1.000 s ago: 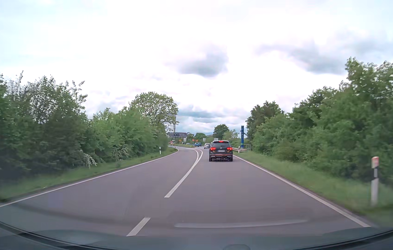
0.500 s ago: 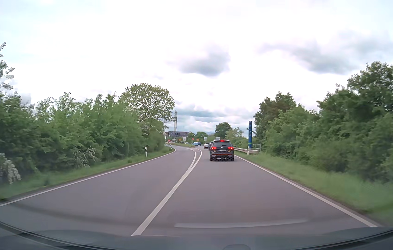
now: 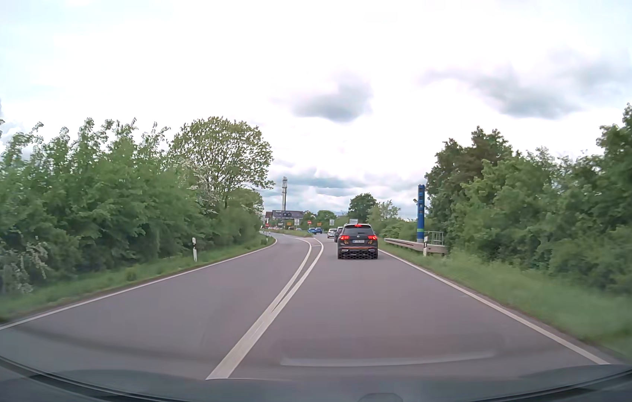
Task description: Follow the waypoints while adhering to traffic rules and regulations
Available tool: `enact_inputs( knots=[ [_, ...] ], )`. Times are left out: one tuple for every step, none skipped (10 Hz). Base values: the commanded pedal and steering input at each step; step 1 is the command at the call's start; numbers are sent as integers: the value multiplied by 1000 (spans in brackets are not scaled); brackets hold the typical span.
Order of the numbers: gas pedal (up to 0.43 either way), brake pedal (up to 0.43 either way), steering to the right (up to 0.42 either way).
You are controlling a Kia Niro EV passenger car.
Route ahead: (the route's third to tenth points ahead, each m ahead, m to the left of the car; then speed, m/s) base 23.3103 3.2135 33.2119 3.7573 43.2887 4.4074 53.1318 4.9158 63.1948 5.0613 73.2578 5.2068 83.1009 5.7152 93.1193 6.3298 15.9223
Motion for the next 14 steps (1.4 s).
enact_inputs(
  knots=[
    [0,0,-6],
    [0,0,-6],
    [0,0,-6],
    [0,0,-7],
    [0,0,-7],
    [0,0,-7],
    [0,0,-7],
    [0,0,-7],
    [0,0,-7],
    [0,0,-7],
    [0,0,-7],
    [0,0,-7],
    [0,0,-8],
    [0,0,-8]
  ],
)
